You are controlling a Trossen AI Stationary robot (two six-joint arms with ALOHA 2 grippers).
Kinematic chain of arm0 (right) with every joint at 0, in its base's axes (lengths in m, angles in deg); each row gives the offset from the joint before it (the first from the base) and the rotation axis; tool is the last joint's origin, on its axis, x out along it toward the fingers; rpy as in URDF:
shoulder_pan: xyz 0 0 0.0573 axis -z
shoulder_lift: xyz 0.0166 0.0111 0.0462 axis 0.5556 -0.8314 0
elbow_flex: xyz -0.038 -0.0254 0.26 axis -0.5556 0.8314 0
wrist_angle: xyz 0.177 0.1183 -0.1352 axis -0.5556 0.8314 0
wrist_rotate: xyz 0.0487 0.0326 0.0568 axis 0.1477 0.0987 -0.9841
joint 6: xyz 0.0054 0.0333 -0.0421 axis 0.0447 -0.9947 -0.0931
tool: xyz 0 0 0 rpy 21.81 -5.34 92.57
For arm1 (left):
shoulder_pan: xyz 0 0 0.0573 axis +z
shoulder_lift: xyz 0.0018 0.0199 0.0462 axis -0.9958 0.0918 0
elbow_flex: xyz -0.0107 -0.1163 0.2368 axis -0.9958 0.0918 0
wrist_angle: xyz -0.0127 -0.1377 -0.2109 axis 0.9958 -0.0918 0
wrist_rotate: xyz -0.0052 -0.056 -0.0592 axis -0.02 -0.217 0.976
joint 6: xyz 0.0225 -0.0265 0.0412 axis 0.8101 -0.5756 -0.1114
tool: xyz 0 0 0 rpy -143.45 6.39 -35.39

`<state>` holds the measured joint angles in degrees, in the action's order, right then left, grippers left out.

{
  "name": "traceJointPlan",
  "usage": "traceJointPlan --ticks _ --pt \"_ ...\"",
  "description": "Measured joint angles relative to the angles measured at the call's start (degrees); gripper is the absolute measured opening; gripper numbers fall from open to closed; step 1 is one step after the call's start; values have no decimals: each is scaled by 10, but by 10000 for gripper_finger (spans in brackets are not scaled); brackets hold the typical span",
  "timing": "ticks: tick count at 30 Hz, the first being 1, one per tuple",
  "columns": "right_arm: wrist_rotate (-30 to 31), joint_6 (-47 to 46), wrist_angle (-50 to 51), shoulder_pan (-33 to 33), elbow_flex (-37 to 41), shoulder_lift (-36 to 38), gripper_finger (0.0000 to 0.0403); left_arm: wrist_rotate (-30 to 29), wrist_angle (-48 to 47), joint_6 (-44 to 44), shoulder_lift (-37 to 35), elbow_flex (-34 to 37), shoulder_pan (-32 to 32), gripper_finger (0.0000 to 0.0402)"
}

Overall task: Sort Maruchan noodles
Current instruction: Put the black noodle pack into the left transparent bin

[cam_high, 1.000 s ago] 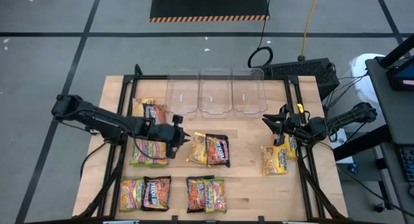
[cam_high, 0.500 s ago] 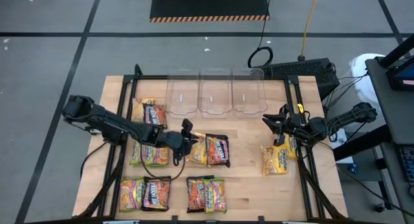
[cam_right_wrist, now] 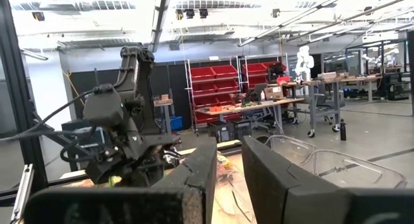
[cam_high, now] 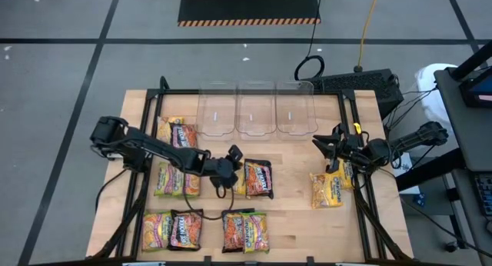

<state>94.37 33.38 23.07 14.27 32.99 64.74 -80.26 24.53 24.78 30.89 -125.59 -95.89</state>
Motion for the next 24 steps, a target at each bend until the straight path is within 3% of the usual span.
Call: traceJointPlan --ticks 17,24 --pt "0 13 -7 0 0 0 71 -4 6 192 17 1 5 88" --pt "0 13 -8 0 0 0 71 -11 54 240 26 1 10 88"
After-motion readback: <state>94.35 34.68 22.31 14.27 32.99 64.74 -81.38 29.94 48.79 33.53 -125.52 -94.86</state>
